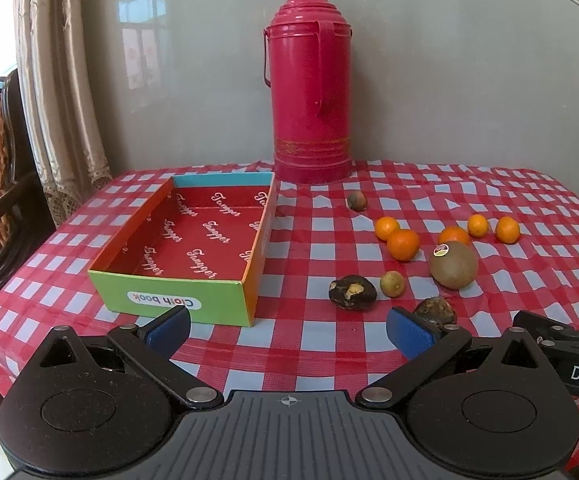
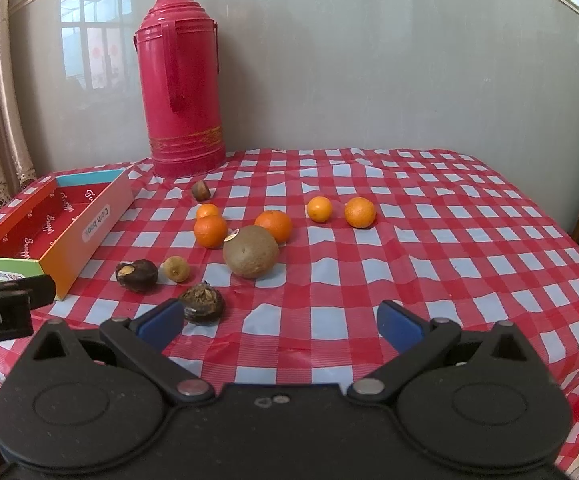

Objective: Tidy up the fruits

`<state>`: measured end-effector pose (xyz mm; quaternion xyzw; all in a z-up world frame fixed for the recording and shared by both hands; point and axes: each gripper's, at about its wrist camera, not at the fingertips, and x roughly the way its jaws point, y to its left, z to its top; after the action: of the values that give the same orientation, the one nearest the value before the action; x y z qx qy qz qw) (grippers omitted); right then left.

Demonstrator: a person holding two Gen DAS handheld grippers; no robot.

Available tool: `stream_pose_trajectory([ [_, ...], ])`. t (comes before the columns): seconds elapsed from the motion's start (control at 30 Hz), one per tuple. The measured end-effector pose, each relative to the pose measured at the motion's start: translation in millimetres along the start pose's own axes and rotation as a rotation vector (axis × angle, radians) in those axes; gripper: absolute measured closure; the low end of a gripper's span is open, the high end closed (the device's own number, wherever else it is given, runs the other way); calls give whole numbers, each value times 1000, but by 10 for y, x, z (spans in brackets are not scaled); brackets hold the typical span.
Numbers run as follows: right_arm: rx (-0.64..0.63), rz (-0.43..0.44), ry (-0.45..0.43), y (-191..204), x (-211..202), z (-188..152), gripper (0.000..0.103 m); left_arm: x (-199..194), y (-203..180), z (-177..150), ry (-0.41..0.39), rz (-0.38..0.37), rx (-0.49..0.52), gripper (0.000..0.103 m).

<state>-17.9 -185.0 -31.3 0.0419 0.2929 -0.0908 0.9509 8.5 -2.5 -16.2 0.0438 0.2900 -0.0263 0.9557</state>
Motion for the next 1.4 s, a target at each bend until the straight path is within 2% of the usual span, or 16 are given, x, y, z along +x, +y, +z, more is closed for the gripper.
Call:
stream_pose_trajectory([
  [1.4, 8, -6, 2, -14, 18, -17, 6, -20, -42, 2, -23, 13, 25, 0],
])
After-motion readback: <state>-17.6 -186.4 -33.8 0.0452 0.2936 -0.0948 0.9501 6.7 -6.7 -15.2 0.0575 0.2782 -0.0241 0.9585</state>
